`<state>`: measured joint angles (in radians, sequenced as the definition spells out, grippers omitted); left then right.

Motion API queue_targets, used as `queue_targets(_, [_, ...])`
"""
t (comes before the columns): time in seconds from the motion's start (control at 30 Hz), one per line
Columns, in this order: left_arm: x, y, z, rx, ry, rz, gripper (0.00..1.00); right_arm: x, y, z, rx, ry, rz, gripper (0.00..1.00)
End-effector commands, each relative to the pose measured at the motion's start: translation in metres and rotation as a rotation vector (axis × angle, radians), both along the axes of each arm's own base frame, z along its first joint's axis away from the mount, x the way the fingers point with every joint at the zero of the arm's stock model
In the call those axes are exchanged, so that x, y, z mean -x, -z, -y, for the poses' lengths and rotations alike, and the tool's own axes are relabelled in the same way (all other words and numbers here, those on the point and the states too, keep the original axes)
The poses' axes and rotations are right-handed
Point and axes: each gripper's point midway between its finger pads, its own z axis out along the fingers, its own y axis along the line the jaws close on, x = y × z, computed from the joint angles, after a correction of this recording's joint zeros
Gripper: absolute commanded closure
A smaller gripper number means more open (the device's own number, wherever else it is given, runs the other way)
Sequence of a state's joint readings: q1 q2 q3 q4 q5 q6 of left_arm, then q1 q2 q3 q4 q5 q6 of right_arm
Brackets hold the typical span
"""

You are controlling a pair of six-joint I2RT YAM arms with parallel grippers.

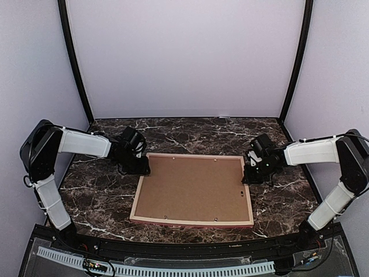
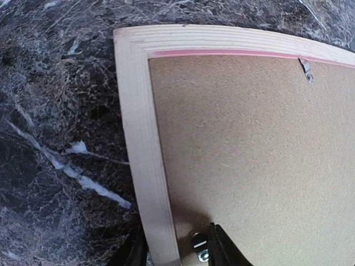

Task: Put the photo into the frame
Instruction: Press the fastener onto the backboard.

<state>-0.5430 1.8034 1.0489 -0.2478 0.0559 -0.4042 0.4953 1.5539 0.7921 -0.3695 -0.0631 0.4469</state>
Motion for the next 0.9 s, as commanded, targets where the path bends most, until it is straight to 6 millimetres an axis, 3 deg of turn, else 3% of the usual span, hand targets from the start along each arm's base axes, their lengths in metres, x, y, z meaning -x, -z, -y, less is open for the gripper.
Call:
queue_targets(0.0, [0.008,0.014,0.003,0.043,-0.017,-0.036,0.64,0.004,0.006,0.003,0.013,-0.032,0.001,0.83])
queue_targets(0.27, [0.024,0.017,-0.001,0.047,-0.012,-0.077,0.70,0.004,0.006,0.003,0.014,-0.030,0.004,0.83])
queue_targets(0.87, [0.062,0.023,-0.012,-0.009,0.095,-0.207,0.73,0.002,0.008,0.003,0.019,-0.030,0.001,0.85])
